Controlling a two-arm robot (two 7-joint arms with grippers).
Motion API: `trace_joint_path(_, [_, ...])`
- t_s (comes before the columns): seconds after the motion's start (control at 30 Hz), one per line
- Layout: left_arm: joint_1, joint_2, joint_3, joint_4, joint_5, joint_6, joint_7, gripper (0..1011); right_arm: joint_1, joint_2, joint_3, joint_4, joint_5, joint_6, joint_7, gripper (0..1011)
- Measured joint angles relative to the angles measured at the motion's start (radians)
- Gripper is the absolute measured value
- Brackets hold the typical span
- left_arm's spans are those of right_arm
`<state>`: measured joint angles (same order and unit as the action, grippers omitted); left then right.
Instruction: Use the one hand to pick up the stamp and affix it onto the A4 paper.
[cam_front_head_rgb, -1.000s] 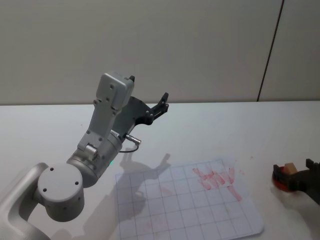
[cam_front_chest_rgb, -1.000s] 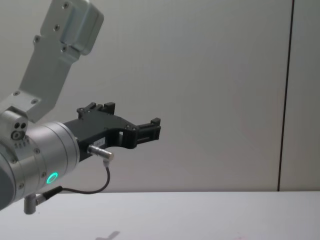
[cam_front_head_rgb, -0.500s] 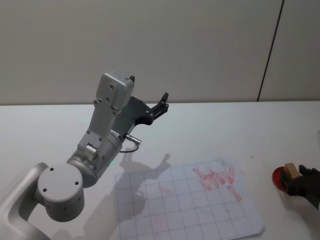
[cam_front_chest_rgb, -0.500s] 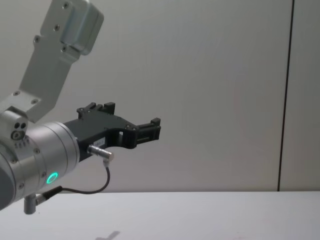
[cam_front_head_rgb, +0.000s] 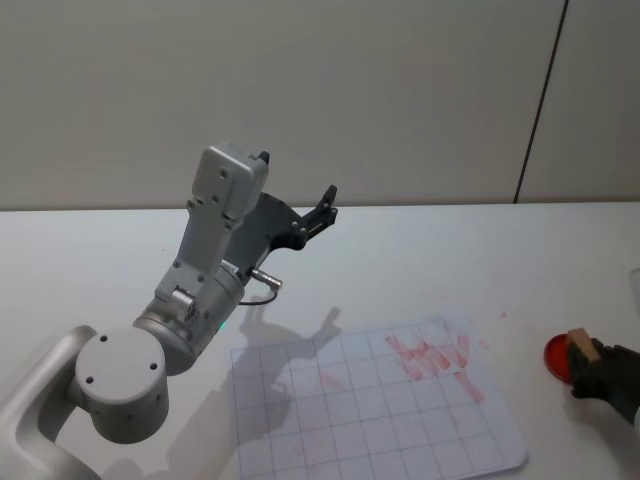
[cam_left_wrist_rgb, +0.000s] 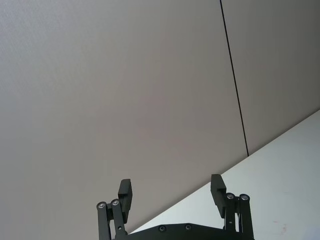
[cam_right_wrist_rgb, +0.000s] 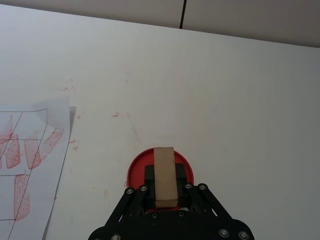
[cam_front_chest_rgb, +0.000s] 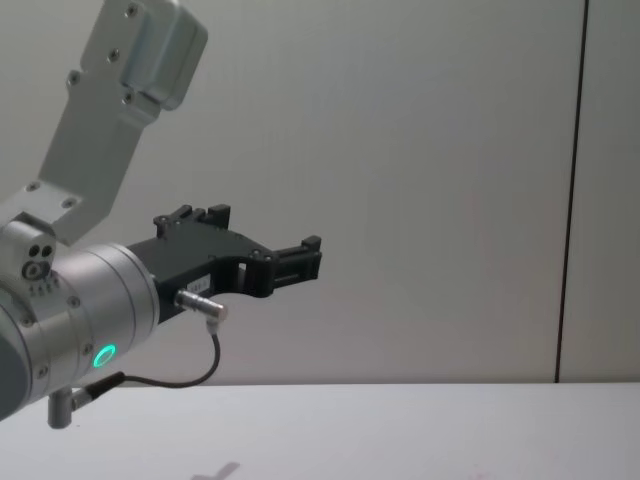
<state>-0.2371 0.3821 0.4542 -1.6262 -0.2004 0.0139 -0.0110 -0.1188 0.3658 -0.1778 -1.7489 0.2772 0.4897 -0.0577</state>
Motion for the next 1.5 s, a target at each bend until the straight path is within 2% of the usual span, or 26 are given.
trace_joint_path(0.33, [0.0, 0.0, 0.0, 0.0, 0.0, 0.0, 0.0, 1001, 0.0, -0.01, 0.003, 0.018, 0.006, -0.004, 0.005, 219])
trace_joint_path(0.73, [0.0, 0.0, 0.0, 0.0, 0.0, 0.0, 0.0, 1001, 0.02, -0.027, 0.02, 0.064, 0.068, -0.018, 0.02, 219])
trace_joint_path(1.0, [0.0, 0.0, 0.0, 0.0, 0.0, 0.0, 0.0, 1001, 0.03, -0.032, 0.026, 0.072, 0.085, -0.028, 0.03, 219])
trace_joint_path(1.23, [0.0, 0.0, 0.0, 0.0, 0.0, 0.0, 0.0, 1002, 0.036, -0.03, 0.03, 0.046, 0.088, -0.034, 0.039, 219])
trace_joint_path(1.5, [0.0, 0.0, 0.0, 0.0, 0.0, 0.0, 0.0, 1001, 0.058, -0.021, 0.041, -0.041, 0.077, -0.04, 0.059, 219])
